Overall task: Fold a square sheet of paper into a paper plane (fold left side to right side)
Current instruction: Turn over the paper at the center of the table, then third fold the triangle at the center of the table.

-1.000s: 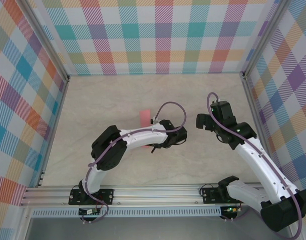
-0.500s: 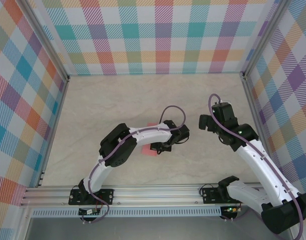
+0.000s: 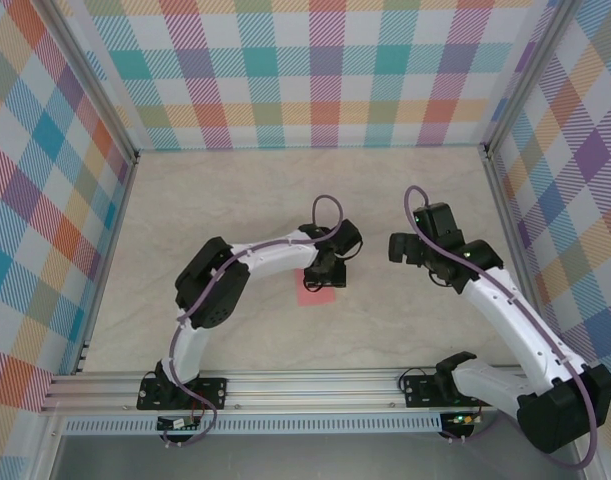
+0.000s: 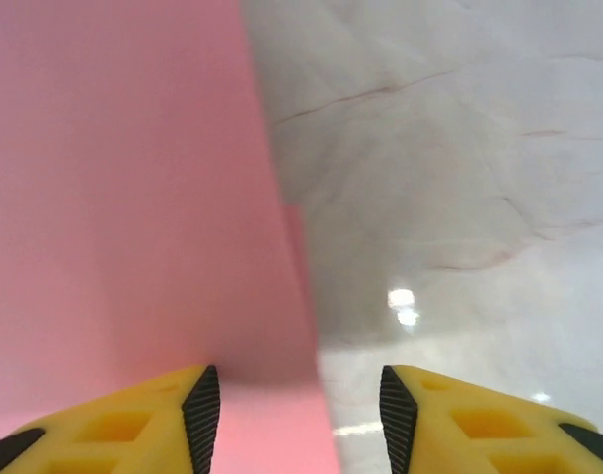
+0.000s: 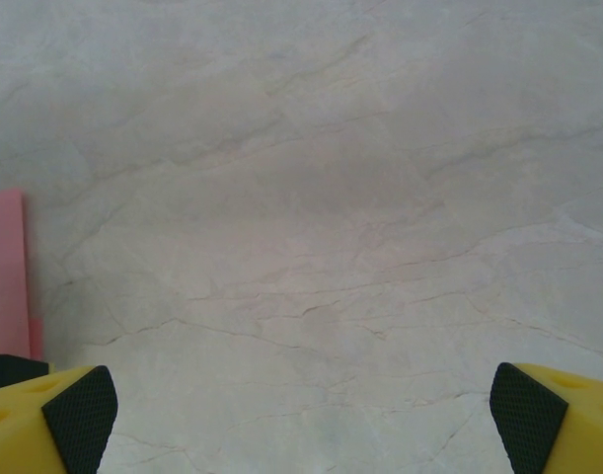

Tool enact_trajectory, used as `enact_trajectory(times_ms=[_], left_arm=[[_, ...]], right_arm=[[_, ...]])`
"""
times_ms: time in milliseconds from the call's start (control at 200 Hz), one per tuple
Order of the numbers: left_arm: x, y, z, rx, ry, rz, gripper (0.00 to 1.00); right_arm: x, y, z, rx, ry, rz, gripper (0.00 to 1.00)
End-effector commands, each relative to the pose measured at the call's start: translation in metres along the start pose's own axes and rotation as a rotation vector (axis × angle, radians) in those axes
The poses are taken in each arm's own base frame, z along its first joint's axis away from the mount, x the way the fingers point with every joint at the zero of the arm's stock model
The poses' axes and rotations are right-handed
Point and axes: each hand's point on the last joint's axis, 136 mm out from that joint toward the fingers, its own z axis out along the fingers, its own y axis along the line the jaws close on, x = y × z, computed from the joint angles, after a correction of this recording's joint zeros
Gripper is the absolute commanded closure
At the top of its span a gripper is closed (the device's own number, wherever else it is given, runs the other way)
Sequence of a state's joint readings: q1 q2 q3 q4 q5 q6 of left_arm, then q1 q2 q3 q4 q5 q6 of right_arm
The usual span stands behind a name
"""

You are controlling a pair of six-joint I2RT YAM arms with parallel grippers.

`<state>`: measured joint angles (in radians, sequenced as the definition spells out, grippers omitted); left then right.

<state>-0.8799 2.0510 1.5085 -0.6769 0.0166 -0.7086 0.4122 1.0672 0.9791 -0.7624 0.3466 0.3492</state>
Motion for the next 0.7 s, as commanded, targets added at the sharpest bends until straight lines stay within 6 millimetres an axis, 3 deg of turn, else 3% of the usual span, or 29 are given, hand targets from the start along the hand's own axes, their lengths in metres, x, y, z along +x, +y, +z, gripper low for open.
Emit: enact_trajectory(times_ms=[0, 105, 280, 460, 585, 695], left_arm=[[-0.028, -0.029, -0.052, 0.272, -0.139, 0.036, 0.41], [-0.033, -0.005, -0.076, 0.323, -0.209, 0.008, 0.35], [-0.039, 0.048, -0.101, 0.374, -0.314, -0.077, 0.29], [-0.038, 0.086, -0.098, 0.527, -0.342, -0.231, 0.27], [-0.036, 0.093, -0.089, 0.592, -0.328, -0.277, 0.27], [-0.034, 0.096, -0.080, 0.597, -0.305, -0.292, 0.27]], right_arm=[[0.001, 0.025, 0.008, -0.124, 0.035, -0.022, 0.00], [0.002, 0.055, 0.018, -0.260, 0.078, -0.019, 0.00], [0.000, 0.124, 0.042, -0.553, 0.194, 0.037, 0.11], [-0.004, 0.182, 0.082, -0.671, 0.300, 0.041, 0.15], [-0.006, 0.216, 0.107, -0.734, 0.340, 0.036, 0.15], [-0.006, 0.228, 0.131, -0.737, 0.369, 0.054, 0.16]])
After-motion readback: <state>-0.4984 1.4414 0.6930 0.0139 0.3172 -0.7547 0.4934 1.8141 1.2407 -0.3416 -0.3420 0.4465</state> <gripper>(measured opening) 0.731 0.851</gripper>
